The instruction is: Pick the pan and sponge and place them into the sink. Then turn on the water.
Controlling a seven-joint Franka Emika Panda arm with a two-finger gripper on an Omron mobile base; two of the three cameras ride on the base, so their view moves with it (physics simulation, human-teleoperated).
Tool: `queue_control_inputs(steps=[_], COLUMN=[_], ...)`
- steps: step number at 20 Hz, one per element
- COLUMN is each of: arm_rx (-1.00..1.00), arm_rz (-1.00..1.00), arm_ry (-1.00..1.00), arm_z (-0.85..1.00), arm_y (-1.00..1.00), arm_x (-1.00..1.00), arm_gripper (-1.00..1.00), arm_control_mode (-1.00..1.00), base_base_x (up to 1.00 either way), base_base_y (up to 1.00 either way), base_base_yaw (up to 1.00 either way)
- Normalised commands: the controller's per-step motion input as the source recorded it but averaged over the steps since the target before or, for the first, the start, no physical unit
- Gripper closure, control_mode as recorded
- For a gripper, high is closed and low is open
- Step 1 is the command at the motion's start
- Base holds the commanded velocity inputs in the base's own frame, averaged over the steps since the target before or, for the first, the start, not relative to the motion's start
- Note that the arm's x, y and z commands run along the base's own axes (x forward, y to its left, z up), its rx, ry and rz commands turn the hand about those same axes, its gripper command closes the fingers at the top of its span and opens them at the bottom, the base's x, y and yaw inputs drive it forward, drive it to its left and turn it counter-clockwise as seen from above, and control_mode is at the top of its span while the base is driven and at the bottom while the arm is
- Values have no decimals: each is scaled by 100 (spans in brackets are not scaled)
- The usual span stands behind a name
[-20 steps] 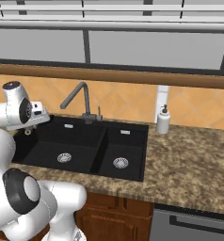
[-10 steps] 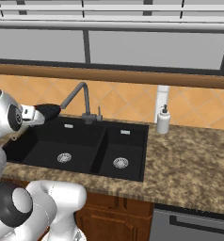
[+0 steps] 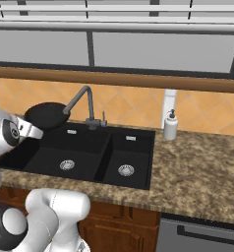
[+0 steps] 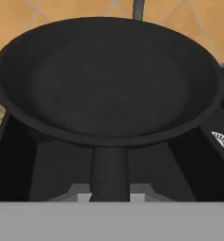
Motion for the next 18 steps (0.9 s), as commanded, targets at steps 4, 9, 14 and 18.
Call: queue_control_inputs(steps=[4, 9, 14, 18], arm_rx=[13, 14, 4, 0], arm_rz=[-33, -37, -40, -46], arm_ry=[12, 22, 14, 15], arm_z=[1, 0, 0, -3], arm_y=[9, 19, 33, 55], arm_x=[2, 8, 19, 21], arm_gripper=[100, 100, 100, 100], arm_control_mode=[-100, -100, -100, -100], base_base_x=[0, 0, 0, 0], base_base_y=[0, 0, 0, 0], base_base_yaw=[0, 0, 0, 0])
